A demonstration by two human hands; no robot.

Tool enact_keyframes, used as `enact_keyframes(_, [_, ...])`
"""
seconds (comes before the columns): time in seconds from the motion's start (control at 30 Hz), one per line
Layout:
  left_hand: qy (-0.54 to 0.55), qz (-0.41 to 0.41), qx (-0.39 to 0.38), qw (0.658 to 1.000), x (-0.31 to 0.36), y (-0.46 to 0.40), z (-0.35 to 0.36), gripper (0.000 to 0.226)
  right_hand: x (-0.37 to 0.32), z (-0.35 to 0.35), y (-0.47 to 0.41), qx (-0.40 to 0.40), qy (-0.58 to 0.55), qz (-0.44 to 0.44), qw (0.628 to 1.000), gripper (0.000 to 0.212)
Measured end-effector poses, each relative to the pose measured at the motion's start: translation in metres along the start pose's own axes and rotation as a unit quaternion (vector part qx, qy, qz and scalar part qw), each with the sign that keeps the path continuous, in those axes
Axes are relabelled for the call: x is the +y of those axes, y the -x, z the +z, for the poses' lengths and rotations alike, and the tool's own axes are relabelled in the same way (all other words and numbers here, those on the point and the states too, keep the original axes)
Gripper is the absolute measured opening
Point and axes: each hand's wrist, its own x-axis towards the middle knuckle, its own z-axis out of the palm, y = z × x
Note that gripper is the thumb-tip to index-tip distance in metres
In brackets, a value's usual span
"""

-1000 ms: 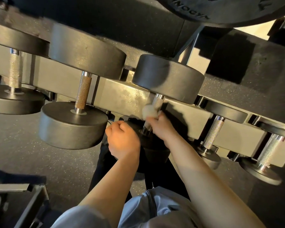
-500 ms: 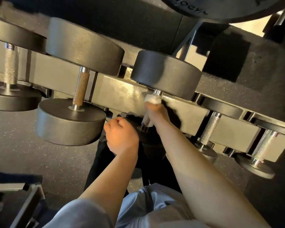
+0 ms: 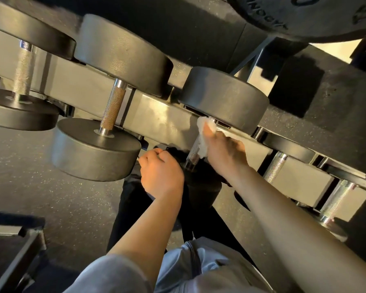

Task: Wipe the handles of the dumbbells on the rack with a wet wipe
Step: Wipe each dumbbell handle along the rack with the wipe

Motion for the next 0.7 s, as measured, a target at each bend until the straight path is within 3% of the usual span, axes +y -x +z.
enact_keyframes(0.1, [-0.004,0.005,0.008,1.000,0.000,0.001,0.000,0.042,-0.008,0.001,0.002,-0.103,-0.016,-0.091,0.990,0.062])
enact_keyframes(0.2, [-0.014,0.007,0.011,1.000,0.003,0.002,-0.002,0.041,-0.020,-0.003,0.010,-0.215,0.006,-0.162,0.963,0.051])
enact_keyframes(0.33, [-0.037,0.016,-0.023,0.999,0.003,0.000,-0.005,0.042,-0.015,-0.016,0.010,-0.191,0.032,-0.163,0.967,0.049])
enact_keyframes(0.43, [-0.045,0.018,-0.089,0.995,0.001,-0.004,-0.008,0.044,-0.005,-0.028,0.016,-0.144,-0.131,-0.063,0.979,0.040])
enact_keyframes(0.5, [0.033,0.037,-0.140,0.989,0.000,-0.002,-0.019,0.039,-0.010,-0.038,0.024,-0.150,-0.258,-0.007,0.954,0.041])
enact_keyframes(0.6, [0.169,0.185,-0.161,0.954,-0.002,0.009,-0.053,0.025,-0.031,-0.052,0.035,-0.168,-0.331,-0.011,0.929,0.048])
enact_keyframes(0.63, [0.192,0.225,-0.177,0.939,-0.001,0.011,-0.065,0.031,-0.040,-0.057,0.038,-0.175,-0.355,-0.027,0.918,0.045])
enact_keyframes(0.7, [0.238,0.226,-0.227,0.917,0.001,0.010,-0.085,0.043,-0.063,-0.069,0.042,-0.217,-0.404,-0.036,0.888,0.039])
